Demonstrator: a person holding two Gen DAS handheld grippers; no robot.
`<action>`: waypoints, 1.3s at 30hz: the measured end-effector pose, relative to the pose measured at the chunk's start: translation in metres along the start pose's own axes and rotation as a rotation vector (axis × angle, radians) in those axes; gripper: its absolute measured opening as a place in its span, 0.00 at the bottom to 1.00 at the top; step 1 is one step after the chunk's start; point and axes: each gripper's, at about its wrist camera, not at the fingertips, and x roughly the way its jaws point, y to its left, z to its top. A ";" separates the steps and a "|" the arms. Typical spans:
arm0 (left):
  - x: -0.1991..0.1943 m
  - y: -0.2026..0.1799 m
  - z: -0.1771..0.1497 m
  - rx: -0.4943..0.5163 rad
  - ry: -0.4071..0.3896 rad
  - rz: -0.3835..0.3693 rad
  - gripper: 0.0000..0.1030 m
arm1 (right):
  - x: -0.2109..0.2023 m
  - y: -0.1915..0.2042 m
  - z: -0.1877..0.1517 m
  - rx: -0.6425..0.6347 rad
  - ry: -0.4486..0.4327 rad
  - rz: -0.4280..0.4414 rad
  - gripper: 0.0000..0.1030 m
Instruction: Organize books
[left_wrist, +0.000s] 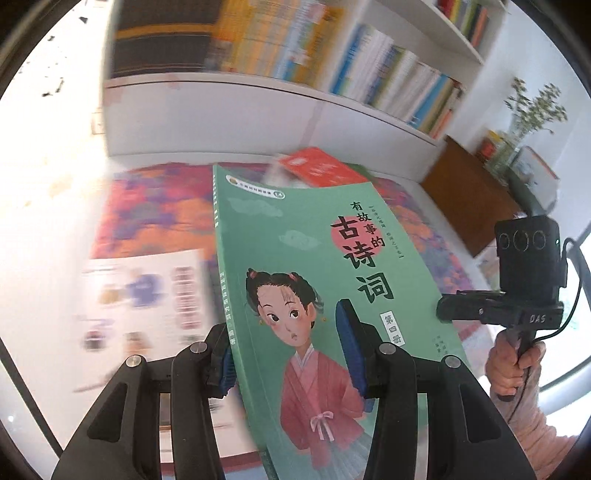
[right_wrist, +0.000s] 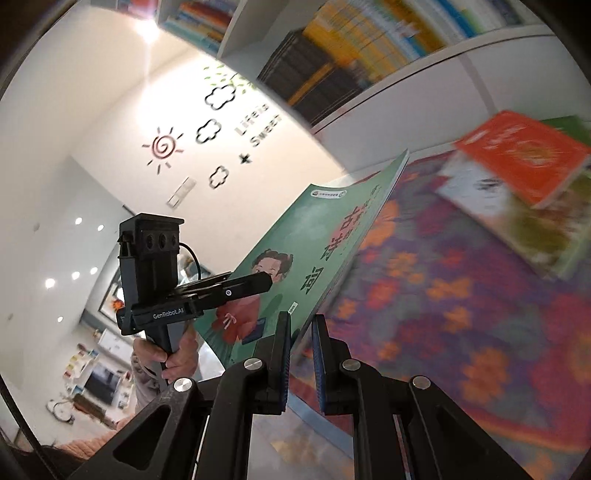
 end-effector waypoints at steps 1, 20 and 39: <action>-0.004 0.013 -0.004 -0.006 -0.009 0.028 0.42 | 0.014 0.003 0.003 -0.003 0.013 0.010 0.10; 0.012 0.161 -0.054 -0.235 0.049 0.125 0.48 | 0.192 -0.004 -0.014 0.080 0.245 -0.049 0.11; 0.001 0.180 -0.072 -0.300 0.096 0.160 0.56 | 0.179 -0.032 -0.018 0.218 0.211 0.002 0.11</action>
